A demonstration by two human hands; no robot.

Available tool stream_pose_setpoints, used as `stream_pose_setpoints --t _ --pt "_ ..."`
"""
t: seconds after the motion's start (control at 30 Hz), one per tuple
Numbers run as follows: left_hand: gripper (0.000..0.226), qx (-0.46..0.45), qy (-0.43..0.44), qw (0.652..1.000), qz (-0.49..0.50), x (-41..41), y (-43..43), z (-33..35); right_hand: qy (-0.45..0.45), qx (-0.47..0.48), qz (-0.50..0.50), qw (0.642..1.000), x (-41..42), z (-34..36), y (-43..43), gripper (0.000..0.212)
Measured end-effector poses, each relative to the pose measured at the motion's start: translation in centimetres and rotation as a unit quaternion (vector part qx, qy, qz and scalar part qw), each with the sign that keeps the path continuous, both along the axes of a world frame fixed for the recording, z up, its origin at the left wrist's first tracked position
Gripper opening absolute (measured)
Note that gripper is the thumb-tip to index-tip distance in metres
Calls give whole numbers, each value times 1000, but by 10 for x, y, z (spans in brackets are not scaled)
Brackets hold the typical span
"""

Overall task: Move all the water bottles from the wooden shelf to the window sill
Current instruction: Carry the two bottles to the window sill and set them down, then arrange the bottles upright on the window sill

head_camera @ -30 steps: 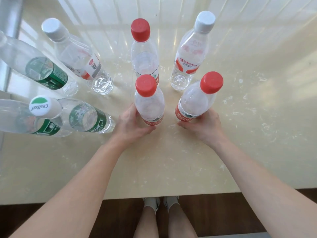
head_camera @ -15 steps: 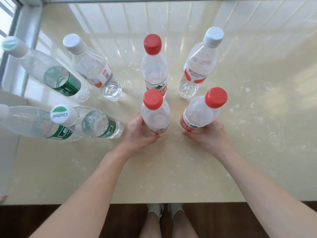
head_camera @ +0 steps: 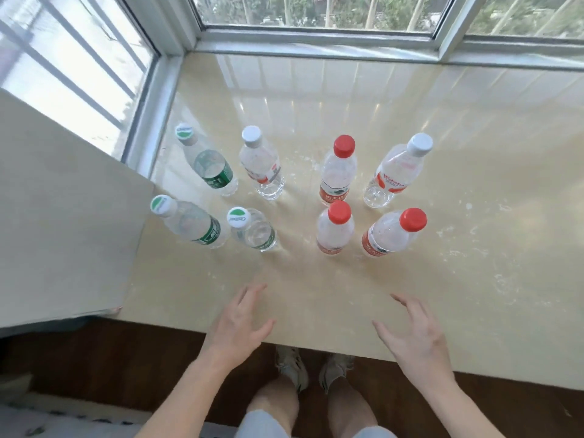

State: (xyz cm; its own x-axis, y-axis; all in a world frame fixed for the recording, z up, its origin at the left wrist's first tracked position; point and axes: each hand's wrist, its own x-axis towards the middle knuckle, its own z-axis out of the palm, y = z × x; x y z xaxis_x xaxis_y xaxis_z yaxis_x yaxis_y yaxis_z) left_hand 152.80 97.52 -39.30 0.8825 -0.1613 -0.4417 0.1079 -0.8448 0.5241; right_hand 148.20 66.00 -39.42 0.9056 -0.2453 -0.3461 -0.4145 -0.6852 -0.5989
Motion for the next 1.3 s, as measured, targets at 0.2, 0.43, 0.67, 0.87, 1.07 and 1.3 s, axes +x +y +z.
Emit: stream_pose_setpoints --t 0.2,0.43,0.67,0.87,1.07,1.3 --pt "57 68 -43 994 76 -23 93 53 5 51 119 992 11 40 91 54" --pt "70 -33 -131 983 121 64 150 70 -98 90 71 989 94 49 180 75" --pt "79 -162 -113 977 77 140 147 69 -84 105 110 985 155 51 202 89" --pt "56 -198 -100 975 17 158 146 60 -93 125 108 982 162 43 211 76" --pt "58 -231 -56 971 -18 169 150 61 -117 45 52 991 159 42 226 68" --pt "62 -217 -116 969 2 161 144 59 -97 34 33 994 153 46 233 87"
